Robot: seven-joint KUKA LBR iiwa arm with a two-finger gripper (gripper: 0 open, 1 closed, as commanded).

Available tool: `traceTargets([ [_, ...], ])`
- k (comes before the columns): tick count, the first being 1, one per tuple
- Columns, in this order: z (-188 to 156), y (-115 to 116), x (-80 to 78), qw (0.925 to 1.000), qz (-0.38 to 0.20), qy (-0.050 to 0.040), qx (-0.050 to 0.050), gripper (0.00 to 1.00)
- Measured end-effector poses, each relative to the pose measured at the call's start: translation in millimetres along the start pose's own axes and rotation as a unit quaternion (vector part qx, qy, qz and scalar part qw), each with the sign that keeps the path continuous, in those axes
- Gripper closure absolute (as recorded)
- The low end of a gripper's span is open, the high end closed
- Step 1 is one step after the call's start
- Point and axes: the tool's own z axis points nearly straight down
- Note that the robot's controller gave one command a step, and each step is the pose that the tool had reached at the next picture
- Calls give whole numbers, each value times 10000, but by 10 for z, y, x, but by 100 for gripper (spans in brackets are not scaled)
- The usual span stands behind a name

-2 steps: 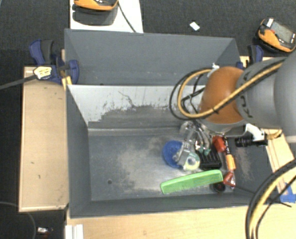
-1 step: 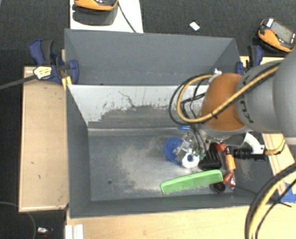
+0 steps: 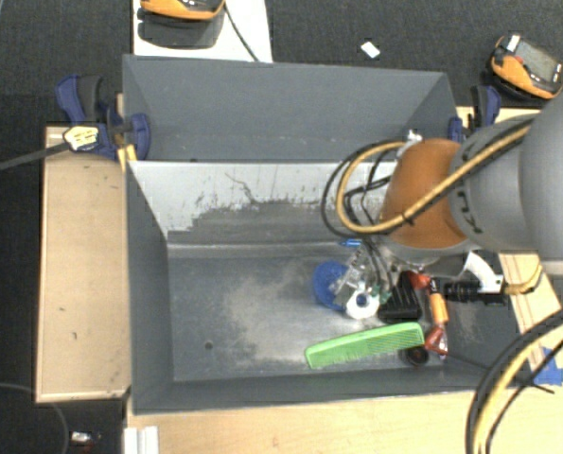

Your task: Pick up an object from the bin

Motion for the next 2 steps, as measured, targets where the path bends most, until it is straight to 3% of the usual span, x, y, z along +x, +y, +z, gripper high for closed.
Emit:
traceTargets([
  [2, -224, -2, -2, 10000, -15, -7, 0, 100],
])
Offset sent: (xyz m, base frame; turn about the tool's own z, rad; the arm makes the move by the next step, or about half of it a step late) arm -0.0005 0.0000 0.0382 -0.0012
